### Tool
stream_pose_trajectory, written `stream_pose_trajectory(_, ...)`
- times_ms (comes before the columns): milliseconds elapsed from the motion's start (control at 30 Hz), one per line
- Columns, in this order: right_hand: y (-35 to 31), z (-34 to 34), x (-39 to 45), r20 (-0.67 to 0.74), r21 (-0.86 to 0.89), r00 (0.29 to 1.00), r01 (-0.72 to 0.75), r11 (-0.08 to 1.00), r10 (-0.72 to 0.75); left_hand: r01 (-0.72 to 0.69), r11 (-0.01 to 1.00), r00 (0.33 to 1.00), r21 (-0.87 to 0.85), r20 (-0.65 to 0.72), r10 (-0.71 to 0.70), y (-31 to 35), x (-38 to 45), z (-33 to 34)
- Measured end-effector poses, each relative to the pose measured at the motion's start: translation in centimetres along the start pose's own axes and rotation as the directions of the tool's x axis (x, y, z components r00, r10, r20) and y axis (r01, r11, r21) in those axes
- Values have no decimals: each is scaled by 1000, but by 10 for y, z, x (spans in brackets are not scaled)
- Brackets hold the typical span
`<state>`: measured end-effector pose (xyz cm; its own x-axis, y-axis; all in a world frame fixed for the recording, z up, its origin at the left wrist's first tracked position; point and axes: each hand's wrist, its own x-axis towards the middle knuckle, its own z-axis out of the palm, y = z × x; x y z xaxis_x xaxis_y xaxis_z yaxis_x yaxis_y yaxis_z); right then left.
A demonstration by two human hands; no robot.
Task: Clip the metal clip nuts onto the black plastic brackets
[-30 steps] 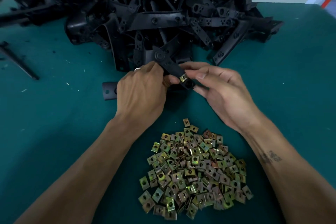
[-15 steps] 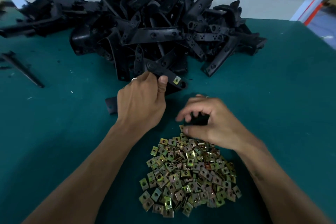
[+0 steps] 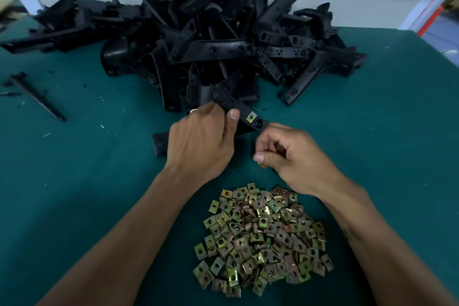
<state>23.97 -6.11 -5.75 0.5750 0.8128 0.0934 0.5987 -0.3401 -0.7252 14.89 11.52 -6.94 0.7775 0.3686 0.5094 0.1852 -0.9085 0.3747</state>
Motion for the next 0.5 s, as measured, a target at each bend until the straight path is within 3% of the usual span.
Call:
stream_pose_trajectory(67,4,0,2,-89,52,994,-52,997,56,-31,999,1000,10,-1,31,1,0,-1)
stream_pose_trajectory(133,9,-4,3,-149,233,982,-79,969,116,-41,999,999,15,2,41,1,0,-1)
stream_pose_trajectory(267,15,-11,9,-251,742,930,6,670,270,-71,997,997,-5,18,71,3,-1,-4)
stream_pose_trajectory(400,11,-2,16,-208,856,929,22,517,305,-190,981,980,-30,54,192,7,-1,-4)
stream_pose_trajectory(500,2,8,24,-224,878,922,50,476,317,-221,975,972,-37,77,223,8,-1,-4)
